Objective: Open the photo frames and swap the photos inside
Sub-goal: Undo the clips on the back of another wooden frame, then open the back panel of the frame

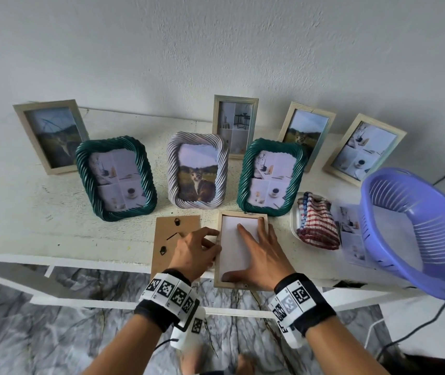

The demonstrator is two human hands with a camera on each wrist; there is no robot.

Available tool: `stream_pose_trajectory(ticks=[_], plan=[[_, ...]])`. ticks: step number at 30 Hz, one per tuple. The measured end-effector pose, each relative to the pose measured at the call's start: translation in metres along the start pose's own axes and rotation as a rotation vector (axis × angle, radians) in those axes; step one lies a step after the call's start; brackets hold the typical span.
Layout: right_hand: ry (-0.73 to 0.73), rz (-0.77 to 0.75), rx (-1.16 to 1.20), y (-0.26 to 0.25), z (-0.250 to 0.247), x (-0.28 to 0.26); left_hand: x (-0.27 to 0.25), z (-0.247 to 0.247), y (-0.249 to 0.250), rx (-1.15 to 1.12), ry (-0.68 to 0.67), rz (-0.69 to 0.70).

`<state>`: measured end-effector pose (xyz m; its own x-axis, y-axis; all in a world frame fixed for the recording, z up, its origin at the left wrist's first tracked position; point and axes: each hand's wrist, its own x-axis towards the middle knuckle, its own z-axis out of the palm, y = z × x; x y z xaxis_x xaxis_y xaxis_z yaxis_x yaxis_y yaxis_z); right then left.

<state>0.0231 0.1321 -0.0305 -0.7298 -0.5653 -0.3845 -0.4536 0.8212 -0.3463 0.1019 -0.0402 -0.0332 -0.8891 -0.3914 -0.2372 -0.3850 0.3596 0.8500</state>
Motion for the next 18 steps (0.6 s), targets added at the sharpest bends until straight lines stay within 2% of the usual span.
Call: stream_pose_trajectory(ticks=[11, 18], plan=[[-0.003, -0.005, 0.068, -0.0023, -0.0050, -0.0030, 0.0003, 0.0002, 0.0010, 0.028, 0.009, 0.017], [0.021, -0.026, -0.040, 0.0031, 0.0000, -0.0076, -0.0001, 0.0012, -0.0001, 0.004, 0.027, 0.022]])
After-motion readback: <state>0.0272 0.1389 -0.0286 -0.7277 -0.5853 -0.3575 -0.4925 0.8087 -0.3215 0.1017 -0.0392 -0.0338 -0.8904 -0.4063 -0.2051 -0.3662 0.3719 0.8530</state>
